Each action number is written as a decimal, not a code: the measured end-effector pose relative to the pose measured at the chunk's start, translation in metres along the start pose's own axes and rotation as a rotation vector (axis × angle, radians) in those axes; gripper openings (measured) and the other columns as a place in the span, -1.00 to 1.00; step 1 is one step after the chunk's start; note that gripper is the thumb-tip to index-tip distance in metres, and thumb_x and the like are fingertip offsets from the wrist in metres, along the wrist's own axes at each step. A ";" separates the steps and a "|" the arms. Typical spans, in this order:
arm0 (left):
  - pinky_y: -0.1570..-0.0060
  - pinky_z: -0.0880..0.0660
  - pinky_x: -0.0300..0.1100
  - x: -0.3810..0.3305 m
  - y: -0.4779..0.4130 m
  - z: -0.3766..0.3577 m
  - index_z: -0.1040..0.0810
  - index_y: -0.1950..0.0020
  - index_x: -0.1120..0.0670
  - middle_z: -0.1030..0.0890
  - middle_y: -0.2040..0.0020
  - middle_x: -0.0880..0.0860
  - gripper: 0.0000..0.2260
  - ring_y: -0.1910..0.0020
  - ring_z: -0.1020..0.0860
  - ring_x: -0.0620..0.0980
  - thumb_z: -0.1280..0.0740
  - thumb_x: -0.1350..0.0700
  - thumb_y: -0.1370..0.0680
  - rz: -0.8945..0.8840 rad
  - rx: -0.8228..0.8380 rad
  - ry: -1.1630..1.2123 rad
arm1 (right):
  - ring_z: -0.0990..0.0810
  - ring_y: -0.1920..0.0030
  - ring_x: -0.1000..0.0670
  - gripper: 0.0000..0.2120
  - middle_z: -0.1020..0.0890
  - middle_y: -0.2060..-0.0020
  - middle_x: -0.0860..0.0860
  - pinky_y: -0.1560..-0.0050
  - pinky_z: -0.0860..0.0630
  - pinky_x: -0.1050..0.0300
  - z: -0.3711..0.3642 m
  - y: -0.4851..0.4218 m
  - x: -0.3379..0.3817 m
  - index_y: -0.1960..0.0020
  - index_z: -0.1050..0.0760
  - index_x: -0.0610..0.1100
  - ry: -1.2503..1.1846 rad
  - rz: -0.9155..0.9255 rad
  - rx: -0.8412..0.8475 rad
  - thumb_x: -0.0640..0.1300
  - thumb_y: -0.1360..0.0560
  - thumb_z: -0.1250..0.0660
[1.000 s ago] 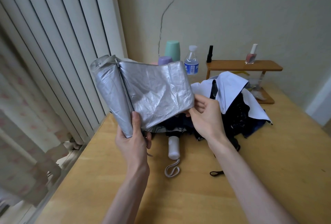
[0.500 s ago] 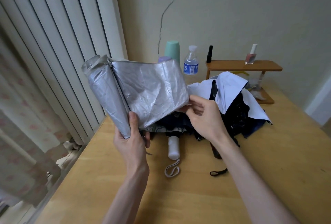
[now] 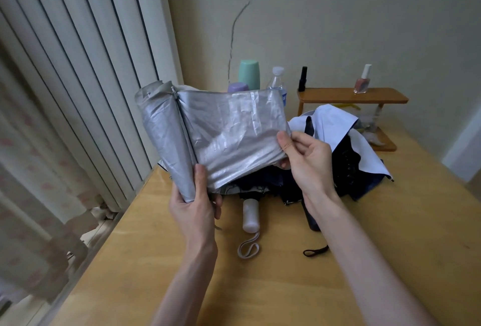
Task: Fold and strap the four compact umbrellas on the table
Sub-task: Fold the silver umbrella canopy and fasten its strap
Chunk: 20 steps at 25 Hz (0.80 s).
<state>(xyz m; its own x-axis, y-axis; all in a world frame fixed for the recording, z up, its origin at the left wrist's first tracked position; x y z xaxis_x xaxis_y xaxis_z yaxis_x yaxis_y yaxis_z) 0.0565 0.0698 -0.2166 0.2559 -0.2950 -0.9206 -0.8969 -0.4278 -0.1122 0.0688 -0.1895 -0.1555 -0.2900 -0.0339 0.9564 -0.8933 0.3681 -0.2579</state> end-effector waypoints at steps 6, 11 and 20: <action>0.58 -0.27 -0.20 0.003 0.001 -0.001 -0.47 0.04 0.11 -0.41 0.34 0.03 -0.74 0.51 -0.40 -0.02 -0.43 -0.05 -0.64 0.011 0.021 0.021 | -0.54 0.21 -0.04 -0.49 -0.60 0.16 -0.28 0.14 -0.57 0.11 -0.009 0.002 0.002 0.04 -0.55 -0.36 0.029 0.042 0.039 0.14 -0.67 -0.34; 0.57 -0.26 -0.19 0.004 -0.001 -0.002 -0.46 0.05 0.12 -0.39 0.34 0.04 -0.73 0.51 -0.39 -0.02 -0.43 -0.04 -0.64 0.017 0.033 0.011 | -0.75 -0.04 -0.01 -0.85 -0.78 0.04 -0.07 -0.10 -0.68 0.10 0.003 -0.002 0.004 -0.08 -0.71 -0.14 0.011 -0.012 0.012 -0.06 -0.63 -0.44; 0.57 -0.27 -0.19 0.003 -0.001 -0.003 -0.48 0.06 0.07 -0.41 0.35 0.00 -0.76 0.50 -0.40 -0.01 -0.43 -0.04 -0.65 0.034 0.044 0.019 | -0.74 0.07 -0.04 -0.72 -0.78 0.02 -0.08 0.10 -0.63 0.15 0.000 -0.006 -0.010 -0.13 -0.72 -0.14 0.040 -0.201 0.218 0.04 -0.57 -0.49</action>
<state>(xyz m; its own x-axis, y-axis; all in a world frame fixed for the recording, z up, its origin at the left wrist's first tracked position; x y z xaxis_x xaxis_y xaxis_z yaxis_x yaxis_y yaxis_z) 0.0595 0.0668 -0.2185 0.2313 -0.3247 -0.9171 -0.9200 -0.3795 -0.0977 0.0769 -0.1917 -0.1636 -0.0904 -0.0475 0.9948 -0.9853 0.1499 -0.0824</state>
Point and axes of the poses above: each hand's wrist, its own y-axis away from the middle knuckle, its own z-axis out of the back of the hand, x = y × z, the point moved 10 cm from there along -y, towards the middle knuckle
